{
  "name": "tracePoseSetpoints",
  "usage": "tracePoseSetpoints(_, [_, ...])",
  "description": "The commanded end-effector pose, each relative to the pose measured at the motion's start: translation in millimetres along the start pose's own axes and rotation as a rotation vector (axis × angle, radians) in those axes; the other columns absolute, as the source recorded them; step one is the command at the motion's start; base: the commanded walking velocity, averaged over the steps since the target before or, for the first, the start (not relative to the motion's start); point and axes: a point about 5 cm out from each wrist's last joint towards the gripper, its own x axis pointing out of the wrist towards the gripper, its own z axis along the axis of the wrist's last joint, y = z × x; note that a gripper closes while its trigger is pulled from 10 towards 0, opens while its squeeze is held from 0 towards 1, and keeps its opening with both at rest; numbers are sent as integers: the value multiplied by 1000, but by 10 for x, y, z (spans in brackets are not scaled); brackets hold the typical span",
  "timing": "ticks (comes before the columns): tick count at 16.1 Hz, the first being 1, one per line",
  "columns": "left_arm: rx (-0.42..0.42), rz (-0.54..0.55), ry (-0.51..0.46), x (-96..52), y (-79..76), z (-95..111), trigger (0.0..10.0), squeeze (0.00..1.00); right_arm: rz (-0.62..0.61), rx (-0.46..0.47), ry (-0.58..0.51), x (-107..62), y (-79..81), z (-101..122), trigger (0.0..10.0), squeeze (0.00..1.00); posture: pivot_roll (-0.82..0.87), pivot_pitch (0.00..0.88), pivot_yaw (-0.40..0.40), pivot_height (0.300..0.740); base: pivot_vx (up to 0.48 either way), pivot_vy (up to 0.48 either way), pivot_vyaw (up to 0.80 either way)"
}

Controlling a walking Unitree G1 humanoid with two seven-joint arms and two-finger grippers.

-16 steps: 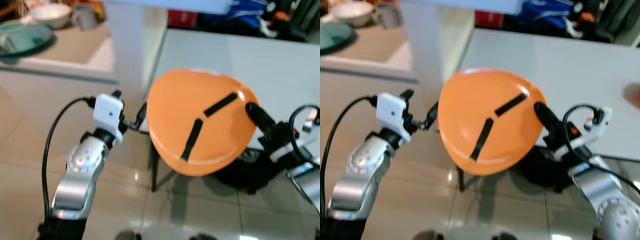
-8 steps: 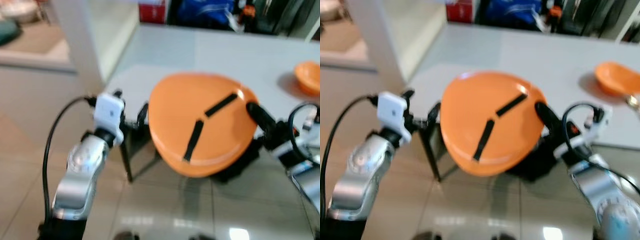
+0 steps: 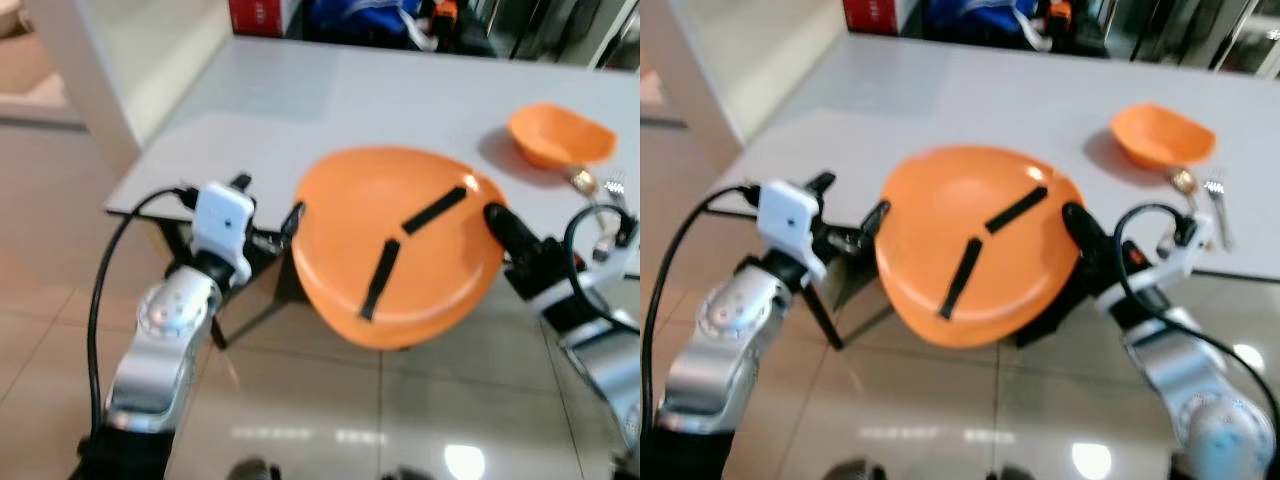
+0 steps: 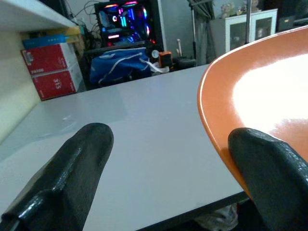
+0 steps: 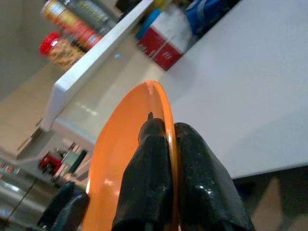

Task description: Setting the table

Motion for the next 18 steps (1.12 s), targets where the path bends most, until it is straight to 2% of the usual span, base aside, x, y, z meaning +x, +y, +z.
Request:
tracePoseSetpoints(1, [0,-36,-10,43,-69,30,10000,0,-9,-24,-52,-7,29,75,10000,0,15,78,21,740,0,-480,0])
tracePoseSetpoints(3, [5,-28,-11,31,-39,42,10000,0,-45,-16,-60,22,-20,30,10000,0,44,78,9,740,0,-480,0])
tracePoseSetpoints(7, [27,31,-3,-13,70,28,10000,0,-137,-19,-122,58,-94,80,10000,0,50,82,3,740,0,-472,0])
tracePoseSetpoints(9, [-8,82,30,23,109,13,10000,0,-170,-36,-134,83,-101,78,10000,0,50,82,5,740,0,0,0])
tracePoseSetpoints(10, [8,59,12,35,91,44,10000,0,-208,-29,-126,99,-132,32,10000,0,50,82,7,740,0,0,0])
tracePoseSetpoints(13, [-15,11,-6,45,36,72,10000,0,-256,-21,-105,147,-150,-95,10000,0,52,82,9,740,0,0,0])
tracePoseSetpoints(18, [-21,10,2,28,44,74,10000,0,-279,-25,-119,296,-135,-176,10000,0,59,80,10,740,370,0,0])
